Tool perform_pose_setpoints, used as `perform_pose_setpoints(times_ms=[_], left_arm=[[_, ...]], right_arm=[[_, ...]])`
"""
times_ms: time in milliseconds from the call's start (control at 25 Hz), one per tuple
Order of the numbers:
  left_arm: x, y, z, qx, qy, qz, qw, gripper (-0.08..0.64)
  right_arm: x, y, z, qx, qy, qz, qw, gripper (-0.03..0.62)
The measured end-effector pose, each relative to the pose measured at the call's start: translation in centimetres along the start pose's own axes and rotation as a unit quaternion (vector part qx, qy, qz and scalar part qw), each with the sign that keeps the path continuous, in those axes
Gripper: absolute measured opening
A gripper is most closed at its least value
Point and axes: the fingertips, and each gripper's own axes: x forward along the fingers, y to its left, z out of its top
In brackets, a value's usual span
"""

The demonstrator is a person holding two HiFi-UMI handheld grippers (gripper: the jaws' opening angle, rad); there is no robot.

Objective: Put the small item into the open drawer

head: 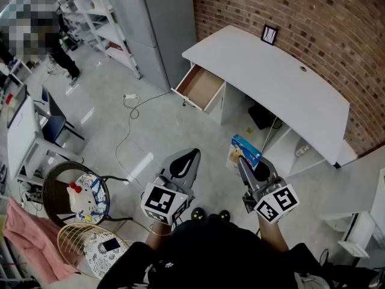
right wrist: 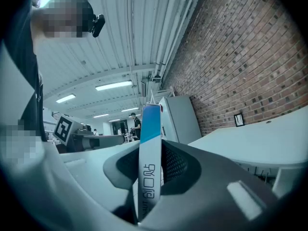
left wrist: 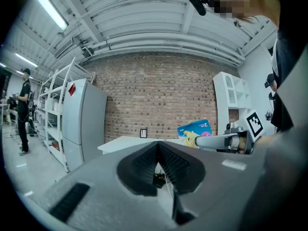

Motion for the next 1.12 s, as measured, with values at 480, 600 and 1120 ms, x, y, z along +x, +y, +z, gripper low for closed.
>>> perform_pose_setpoints(times_ms=[480,600,1120], left_arm=[[-0.6,-0.4,-0.4,-0.003,0.009,0.02,0.9998,-0.002],[-0.9,-0.6,-0.6,-0.004,0.012,0.031,0.9995,-0.002],[-1.0,-2.3,-1.0,0.0,0.008,0.059,0.9982,-0.003]], right_arm=[[-0.4,-0.1,0.3,0.023,-0.009,0.021,0.999,0.08],[-0.5,-0.2,0.3,0.026,-0.005,0.032,0.999,0.08],[-2.1,-1.2,0.1,0.031,-0.008,0.058,0.998,0.08]])
